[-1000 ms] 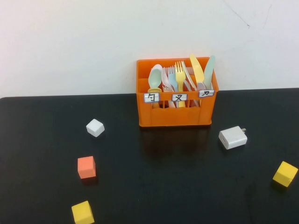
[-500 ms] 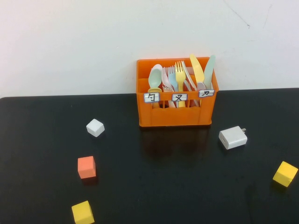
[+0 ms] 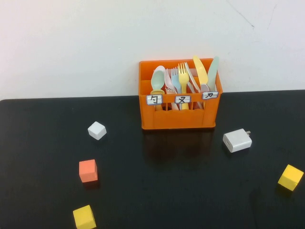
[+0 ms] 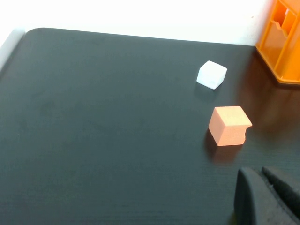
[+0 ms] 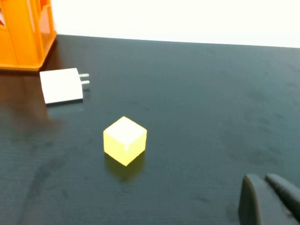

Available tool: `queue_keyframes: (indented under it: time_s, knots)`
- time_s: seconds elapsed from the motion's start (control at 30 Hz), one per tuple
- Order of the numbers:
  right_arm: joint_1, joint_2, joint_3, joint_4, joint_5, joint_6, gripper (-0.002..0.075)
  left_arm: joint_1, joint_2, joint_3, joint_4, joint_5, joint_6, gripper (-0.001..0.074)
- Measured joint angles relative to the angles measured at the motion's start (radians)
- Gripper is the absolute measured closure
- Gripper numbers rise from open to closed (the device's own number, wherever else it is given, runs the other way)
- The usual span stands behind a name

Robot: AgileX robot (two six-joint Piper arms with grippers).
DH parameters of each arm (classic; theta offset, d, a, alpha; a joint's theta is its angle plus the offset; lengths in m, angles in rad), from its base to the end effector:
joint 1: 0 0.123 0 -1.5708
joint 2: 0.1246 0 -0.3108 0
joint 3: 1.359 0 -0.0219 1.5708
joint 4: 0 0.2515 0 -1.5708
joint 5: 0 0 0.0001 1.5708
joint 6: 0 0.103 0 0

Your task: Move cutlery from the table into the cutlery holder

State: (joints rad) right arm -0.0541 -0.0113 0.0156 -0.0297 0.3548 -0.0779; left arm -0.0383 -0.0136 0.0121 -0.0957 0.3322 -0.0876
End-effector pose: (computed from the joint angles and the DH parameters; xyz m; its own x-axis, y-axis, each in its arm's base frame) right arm 0.0391 -0.0032 0.1730 -0.2733 -0.0909 -0.9576 0.0353 0.9939 -0.1044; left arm 0.0395 -0.0047 0.1767 -0.2479 -0.1677 -0.9542 0.0250 0.9835 -0.1793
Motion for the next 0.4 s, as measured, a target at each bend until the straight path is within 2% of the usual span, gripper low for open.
queue_keyframes:
  time_s: [0.17, 0.4]
  knots:
    - [-0.001, 0.000, 0.000, 0.000, 0.002, 0.002, 0.0728, 0.000, 0.000, 0.000, 0.000, 0.000, 0.001, 0.0736]
    - [0.057, 0.000, 0.000, 0.000, 0.002, 0.004, 0.0728, 0.000, 0.000, 0.000, 0.000, 0.000, 0.001, 0.0736]
